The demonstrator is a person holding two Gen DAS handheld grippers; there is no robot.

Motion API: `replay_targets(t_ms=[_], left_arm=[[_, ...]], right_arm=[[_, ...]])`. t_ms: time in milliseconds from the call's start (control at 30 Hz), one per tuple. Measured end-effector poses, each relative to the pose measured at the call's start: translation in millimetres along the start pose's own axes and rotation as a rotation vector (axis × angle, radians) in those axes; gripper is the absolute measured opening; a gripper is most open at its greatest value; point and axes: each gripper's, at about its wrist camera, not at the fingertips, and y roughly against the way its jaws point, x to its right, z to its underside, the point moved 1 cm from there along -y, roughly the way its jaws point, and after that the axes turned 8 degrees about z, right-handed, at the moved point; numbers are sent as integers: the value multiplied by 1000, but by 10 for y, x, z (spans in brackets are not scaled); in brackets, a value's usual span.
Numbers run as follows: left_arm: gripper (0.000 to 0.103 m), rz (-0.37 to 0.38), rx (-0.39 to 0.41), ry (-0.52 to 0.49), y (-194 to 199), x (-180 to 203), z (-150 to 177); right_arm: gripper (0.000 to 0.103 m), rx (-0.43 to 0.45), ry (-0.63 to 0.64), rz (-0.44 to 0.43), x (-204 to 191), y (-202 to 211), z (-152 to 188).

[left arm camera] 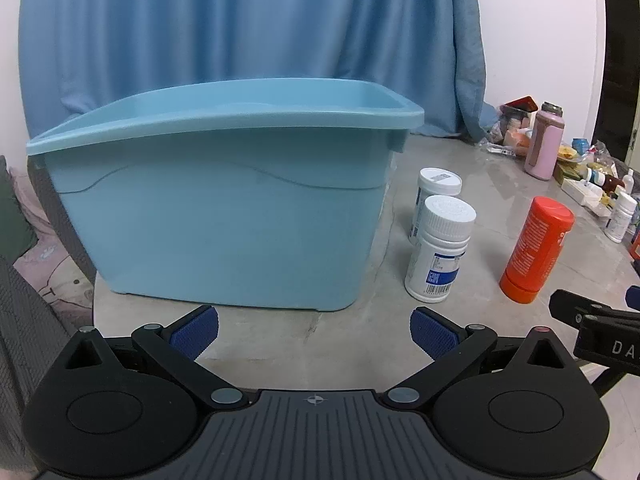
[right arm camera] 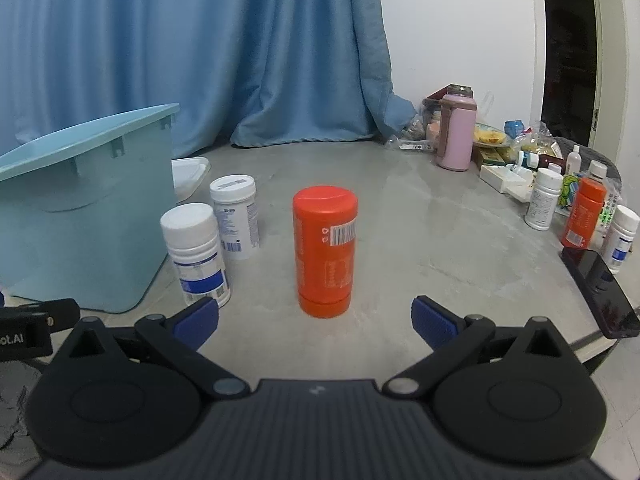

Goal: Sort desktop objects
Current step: 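Move the right gripper toward the orange bottle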

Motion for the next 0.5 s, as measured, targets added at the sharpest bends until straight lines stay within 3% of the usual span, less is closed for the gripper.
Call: replay_targets(t_ms=[500], left_arm=[[103,-30,1,21,-233,44,-93]], right_arm=[[103,-1,34,-18,18,-459,-63]])
